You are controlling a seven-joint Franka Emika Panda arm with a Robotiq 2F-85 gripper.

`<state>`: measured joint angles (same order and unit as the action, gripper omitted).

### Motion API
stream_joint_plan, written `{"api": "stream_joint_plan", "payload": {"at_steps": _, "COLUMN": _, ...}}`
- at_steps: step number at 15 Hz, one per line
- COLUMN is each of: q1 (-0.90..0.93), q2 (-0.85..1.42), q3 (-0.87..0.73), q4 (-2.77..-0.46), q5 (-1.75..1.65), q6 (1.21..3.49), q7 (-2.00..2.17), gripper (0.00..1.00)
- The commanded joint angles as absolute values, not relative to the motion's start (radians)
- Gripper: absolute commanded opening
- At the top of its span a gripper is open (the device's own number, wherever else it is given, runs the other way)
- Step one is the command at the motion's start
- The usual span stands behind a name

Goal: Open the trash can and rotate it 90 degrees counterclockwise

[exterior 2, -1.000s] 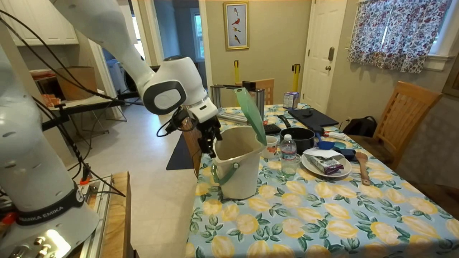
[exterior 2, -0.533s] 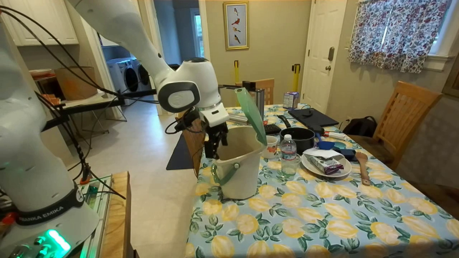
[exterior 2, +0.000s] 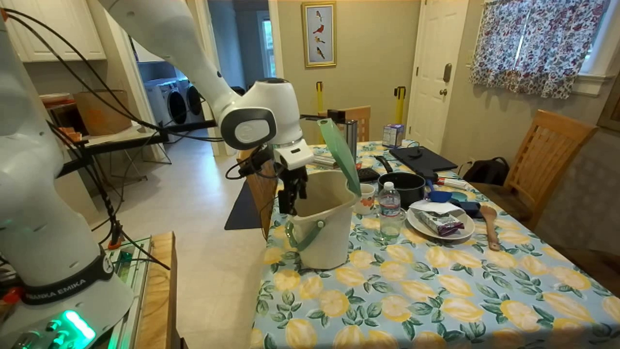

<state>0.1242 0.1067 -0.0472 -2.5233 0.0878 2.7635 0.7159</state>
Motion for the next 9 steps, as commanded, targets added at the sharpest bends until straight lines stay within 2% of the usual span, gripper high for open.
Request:
{"api": "stream_joint_plan", "payload": {"at_steps": 1, "q1": 0.126, "q2": 0.074, "q3": -0.038, "q4": -2.536, "q5": 0.006, "q6": 2.687, "q7": 0.775, "gripper": 1.0}}
{"api": "stream_joint_plan", "payload": {"at_steps": 4, "q1": 0.127, "q2": 0.054, "q3": -0.026, "q4": -2.542, "q5": -0.043, "q6": 2.623, "q7": 0.819, "gripper": 1.0}}
{"api": "stream_joint_plan", "payload": {"at_steps": 8, "q1": 0.121, "q2": 0.067, "q3": -0.012, "q4": -2.537, "q5": -0.075, "q6": 2.652, "q7": 0.813, "gripper": 1.0}}
{"api": "stream_joint_plan", "payload": {"at_steps": 9, "q1": 0.119, "q2": 0.078, "q3": -0.015, "q4": -2.534, "q5": -0.092, "q6": 2.668, "q7": 0.81, "gripper": 0.91}}
